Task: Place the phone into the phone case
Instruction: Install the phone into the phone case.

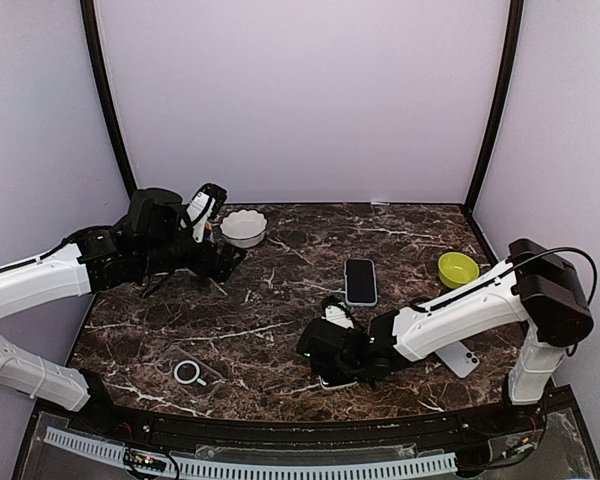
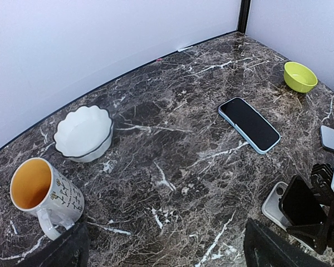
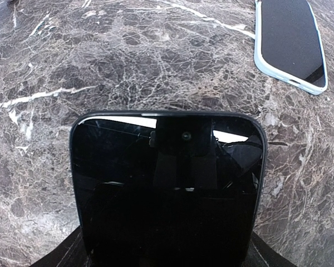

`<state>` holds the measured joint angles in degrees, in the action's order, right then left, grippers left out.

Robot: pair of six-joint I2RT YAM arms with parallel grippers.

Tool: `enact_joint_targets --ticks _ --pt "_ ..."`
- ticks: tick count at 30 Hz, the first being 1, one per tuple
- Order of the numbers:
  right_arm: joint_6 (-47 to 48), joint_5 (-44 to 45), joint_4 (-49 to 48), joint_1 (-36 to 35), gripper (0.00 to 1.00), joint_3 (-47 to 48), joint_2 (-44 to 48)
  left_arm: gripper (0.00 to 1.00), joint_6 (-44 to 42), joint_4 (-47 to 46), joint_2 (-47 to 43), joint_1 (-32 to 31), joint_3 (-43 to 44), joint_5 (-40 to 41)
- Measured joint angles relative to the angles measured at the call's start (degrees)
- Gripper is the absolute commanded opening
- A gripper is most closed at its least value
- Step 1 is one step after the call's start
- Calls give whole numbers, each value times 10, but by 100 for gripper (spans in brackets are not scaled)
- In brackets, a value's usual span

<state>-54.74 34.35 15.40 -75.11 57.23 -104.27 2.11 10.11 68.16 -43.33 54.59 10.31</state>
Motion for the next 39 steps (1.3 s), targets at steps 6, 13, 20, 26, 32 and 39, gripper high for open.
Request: enact_joint_targets --ticks 6,13,20,26,32,39 --pt "2 -1 21 0 60 17 -9 99 0 0 0 0 0 0" --pt "2 -2 41 2 70 31 -20 99 -4 -1 0 0 -2 0" --pt "8 -5 38 3 84 26 -20 99 -8 -2 0 0 -3 1" --pt "18 -12 30 3 87 24 -18 99 -11 -2 0 0 -3 3" --pt "29 -19 35 7 87 27 -16 98 -20 -2 0 0 -4 9" --pt "40 -44 92 12 89 55 -2 99 -26 -2 0 0 -5 11"
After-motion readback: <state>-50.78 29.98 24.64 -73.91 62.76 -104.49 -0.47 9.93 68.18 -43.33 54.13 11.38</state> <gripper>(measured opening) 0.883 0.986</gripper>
